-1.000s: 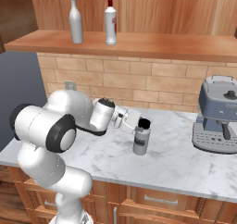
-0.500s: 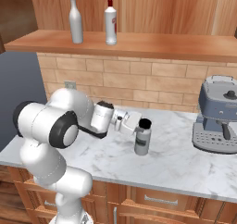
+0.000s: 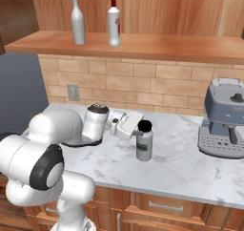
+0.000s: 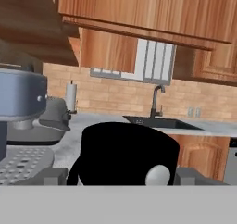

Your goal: Sort all alcoholic drinks to one cabinet, and non-alcoholic drinks to the other.

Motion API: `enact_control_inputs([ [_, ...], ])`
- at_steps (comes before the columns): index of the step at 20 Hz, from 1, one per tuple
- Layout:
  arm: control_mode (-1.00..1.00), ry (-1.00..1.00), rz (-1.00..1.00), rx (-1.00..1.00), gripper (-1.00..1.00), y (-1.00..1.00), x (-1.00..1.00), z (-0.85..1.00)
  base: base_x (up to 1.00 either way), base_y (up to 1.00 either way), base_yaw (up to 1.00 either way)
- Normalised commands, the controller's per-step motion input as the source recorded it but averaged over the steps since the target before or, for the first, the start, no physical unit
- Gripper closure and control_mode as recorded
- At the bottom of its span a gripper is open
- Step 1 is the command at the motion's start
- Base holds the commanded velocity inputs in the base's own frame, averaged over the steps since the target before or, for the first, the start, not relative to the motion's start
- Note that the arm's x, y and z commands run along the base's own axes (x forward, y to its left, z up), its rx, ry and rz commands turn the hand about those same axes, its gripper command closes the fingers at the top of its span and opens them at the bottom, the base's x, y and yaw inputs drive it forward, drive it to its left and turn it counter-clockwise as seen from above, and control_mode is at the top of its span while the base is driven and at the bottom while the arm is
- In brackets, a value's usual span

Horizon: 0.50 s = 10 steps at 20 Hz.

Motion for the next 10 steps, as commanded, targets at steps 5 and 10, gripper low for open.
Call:
enact_control_inputs([
  [5, -1.0, 0.0, 0.15, 0.0, 1.0, 0.0, -0.66, 0.97, 0.0, 0.0, 0.0],
  [10, -1.0, 0.01, 0.27, 0.05, 1.0, 0.03, -0.44, 0.73, 0.0, 0.0, 0.0],
])
